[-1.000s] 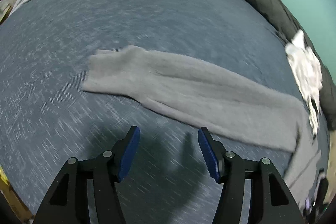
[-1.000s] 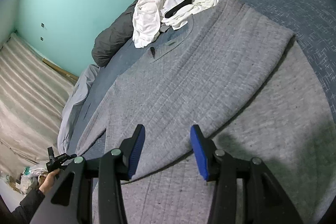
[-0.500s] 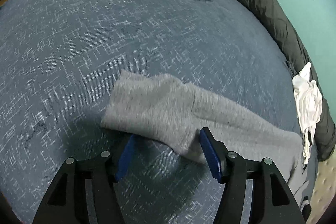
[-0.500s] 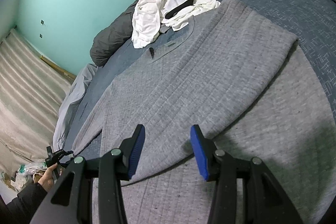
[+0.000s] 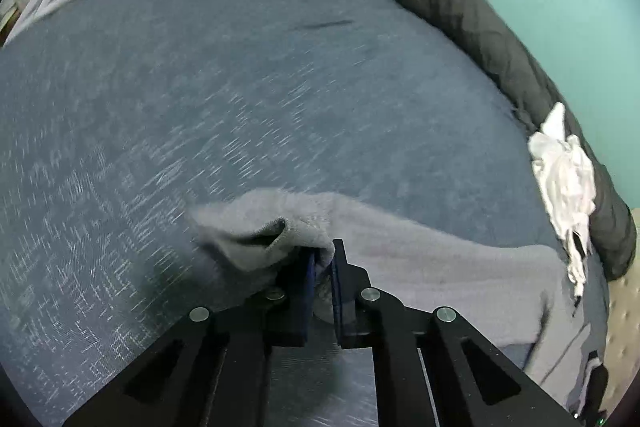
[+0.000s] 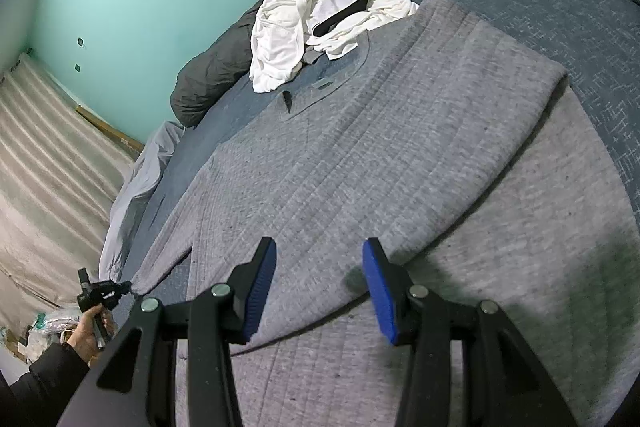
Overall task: Fold clothes
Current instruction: 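Lift the sleeve with the left tool and lay it over the sweatshirt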
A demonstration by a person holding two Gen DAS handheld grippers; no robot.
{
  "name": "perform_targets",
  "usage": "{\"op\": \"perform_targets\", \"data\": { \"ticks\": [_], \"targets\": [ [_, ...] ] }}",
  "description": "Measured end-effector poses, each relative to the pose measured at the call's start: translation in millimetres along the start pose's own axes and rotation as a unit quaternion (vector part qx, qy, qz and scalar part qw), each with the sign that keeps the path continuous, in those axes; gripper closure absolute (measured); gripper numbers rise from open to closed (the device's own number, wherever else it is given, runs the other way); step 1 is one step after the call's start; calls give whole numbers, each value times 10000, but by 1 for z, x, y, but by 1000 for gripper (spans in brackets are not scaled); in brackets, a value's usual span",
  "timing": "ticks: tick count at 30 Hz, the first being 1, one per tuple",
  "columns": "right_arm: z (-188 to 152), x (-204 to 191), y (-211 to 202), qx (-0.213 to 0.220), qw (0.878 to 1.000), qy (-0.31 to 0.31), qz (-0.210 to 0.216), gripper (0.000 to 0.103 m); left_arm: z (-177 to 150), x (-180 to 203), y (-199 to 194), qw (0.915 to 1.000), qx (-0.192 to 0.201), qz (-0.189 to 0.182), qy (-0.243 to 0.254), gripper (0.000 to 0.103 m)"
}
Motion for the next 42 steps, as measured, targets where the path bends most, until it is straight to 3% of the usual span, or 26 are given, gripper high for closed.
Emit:
{"op": "perform_targets", "data": {
  "ticks": [3,8,14,19,27,32,37,42],
  "targets": [
    [1,2,-2,-6,10000,59,34,58,13,31,-17,9994,141,-218,248,96],
    [2,9,-5,-14,9998,171,62,58,20,125,-63,9940,290,-675,816,96],
    [9,17,-13,46,9995,302,106,58,-5,262,-106,9765,242,-1348,1665,100],
    [15,28,-23,136,9987,476,130,58,-39,381,-137,9520,132,-1925,2376,100],
    [22,52,-53,323,9966,742,126,58,-170,540,-158,8935,-462,-2872,3421,100],
    [20,65,-74,401,9954,859,112,58,-282,574,-151,8542,-1056,-3050,4076,100],
    [22,77,-89,465,9939,994,102,57,-373,553,-113,8308,-1607,-2774,4549,100],
    [18,75,-86,352,9943,993,176,57,-431,522,-73,8198,-1993,-2365,4819,98]
  ]
}}
Point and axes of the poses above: each gripper's, at about its wrist camera, not at the fingertips, and y roughly the way its jaws point, x to its right, z to its top, the point moved 8 cm from there along y, roughly the way its jaws point, and after that the axes turned 2 degrees about -z, right-handed, at the moved point
